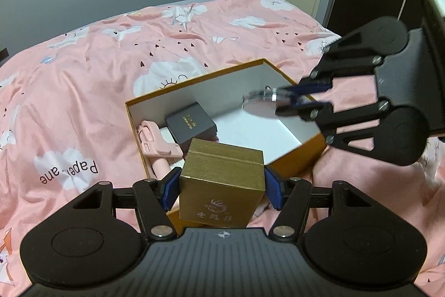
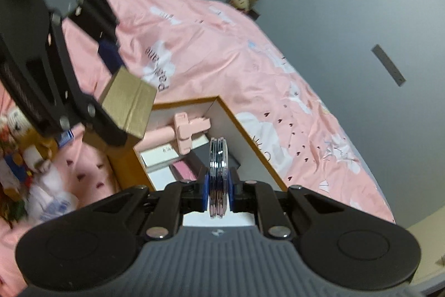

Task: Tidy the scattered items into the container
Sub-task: 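Move the mirror over the orange box with the right while the left lifts the gold box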

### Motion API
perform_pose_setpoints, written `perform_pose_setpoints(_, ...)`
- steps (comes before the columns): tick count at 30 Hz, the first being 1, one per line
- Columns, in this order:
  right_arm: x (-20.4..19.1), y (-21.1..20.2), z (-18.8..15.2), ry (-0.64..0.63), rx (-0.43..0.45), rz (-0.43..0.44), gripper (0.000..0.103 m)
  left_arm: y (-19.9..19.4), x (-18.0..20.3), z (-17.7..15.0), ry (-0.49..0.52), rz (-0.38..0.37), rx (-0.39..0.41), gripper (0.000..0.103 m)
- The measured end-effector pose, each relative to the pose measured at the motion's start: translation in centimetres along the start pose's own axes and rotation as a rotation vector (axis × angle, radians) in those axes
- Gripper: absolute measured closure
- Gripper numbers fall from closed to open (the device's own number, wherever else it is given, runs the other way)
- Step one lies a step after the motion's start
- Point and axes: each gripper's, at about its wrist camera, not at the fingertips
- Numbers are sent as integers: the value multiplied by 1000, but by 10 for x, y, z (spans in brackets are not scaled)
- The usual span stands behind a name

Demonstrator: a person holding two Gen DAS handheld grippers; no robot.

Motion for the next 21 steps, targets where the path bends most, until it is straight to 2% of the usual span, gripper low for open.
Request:
perform_pose_setpoints(15,16,108,-5,-64,-128,254,88,37,-63,14,-171,-75,5,31)
perform_pose_setpoints(21,6,145,-3,-162,-204,369,88,45,-70,17,-193,-89,2,31)
Point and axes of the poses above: each gripper's, at about its wrist camera, not at the fingertips, and y roughly the way its jaws point, x to its right, z to its top, and after that the axes turned 4 degrees about x, right-handed
